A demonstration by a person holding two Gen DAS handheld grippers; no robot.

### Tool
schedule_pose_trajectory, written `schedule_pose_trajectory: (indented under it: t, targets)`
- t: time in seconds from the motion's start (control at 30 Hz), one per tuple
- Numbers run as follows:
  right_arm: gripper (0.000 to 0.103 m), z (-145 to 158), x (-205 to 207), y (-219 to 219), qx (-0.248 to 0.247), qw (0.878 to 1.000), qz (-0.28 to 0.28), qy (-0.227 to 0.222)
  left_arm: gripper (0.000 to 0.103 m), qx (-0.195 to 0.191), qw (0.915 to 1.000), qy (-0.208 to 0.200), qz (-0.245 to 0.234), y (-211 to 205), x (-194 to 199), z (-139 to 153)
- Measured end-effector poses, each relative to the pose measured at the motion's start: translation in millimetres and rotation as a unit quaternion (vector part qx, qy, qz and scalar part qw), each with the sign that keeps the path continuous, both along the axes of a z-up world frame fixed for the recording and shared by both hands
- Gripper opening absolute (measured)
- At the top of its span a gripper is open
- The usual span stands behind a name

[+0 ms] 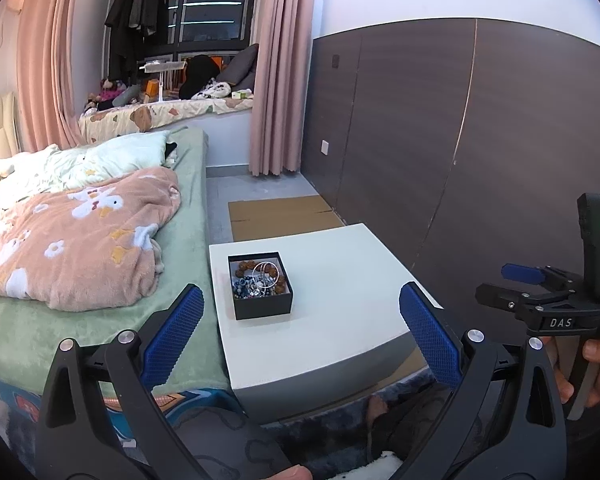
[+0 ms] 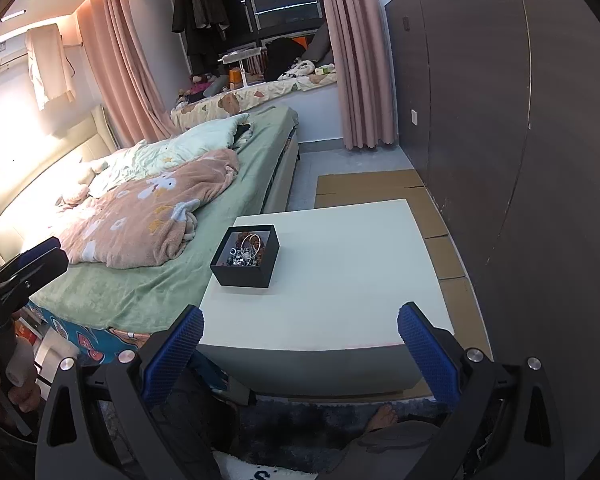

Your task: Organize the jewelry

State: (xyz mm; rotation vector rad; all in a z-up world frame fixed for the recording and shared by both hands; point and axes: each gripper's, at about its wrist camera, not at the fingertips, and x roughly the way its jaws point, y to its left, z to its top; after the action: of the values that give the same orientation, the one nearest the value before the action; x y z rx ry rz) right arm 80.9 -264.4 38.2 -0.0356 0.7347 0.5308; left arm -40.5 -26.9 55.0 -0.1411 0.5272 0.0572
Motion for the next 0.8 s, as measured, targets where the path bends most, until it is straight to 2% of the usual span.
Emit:
schedule_pose_trajectory:
  t: [0.8]
  targets:
    - [0.095,-0.2,-6.1,3.6,0.0,1.0,0.002,0.002,0.098,-0.001,0.9999,-0.005,0.011,-0.5,-6.4,2.7]
